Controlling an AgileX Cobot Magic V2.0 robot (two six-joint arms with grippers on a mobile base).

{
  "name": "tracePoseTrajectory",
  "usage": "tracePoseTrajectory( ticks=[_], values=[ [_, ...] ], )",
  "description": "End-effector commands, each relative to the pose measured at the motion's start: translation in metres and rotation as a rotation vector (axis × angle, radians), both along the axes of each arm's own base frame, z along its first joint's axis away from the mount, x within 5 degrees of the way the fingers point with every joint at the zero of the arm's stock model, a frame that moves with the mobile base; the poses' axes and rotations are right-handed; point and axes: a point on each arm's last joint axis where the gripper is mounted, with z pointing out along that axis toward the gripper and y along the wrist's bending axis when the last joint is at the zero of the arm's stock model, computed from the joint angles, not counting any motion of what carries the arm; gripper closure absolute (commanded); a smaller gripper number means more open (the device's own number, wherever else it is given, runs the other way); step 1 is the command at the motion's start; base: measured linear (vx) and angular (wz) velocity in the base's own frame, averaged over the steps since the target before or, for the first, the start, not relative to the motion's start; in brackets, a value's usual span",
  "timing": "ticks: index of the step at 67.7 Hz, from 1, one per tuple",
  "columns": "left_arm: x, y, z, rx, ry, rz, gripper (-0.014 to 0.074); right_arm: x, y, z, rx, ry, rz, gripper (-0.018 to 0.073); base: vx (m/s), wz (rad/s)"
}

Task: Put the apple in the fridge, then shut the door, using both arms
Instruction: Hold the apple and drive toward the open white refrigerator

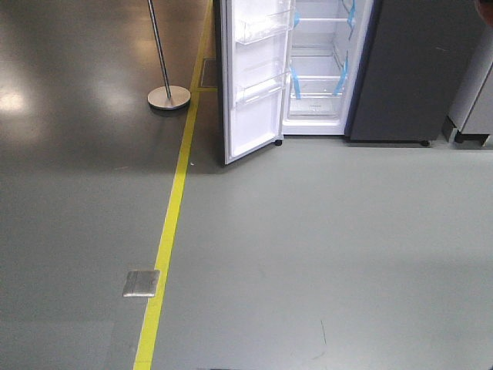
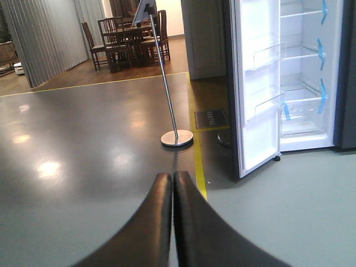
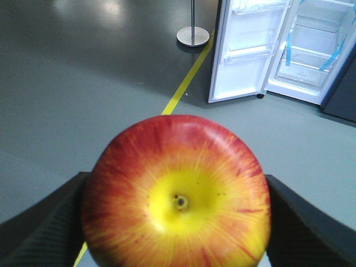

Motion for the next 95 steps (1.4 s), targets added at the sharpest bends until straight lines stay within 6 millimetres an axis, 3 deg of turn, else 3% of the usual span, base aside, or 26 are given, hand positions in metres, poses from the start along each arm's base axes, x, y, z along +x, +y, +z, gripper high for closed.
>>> tracePoseTrajectory(
  ticks=[1,95],
  values=[
    [-0.0004,-0.0016,0.0022,-0.002,-0.069,-0.019,0.0604,-0.0078,0.0008,0.0171,0.028,-0.118,-0.01,0.0468,0.3,0.03],
    [-0.0004,-0.0016,0.0022,-0.002,-0.069,-0.019,0.0604,-0.0078,0.0008,0.0171,0.028,-0.118,-0.01,0.0468,0.26,-0.02]
  ],
)
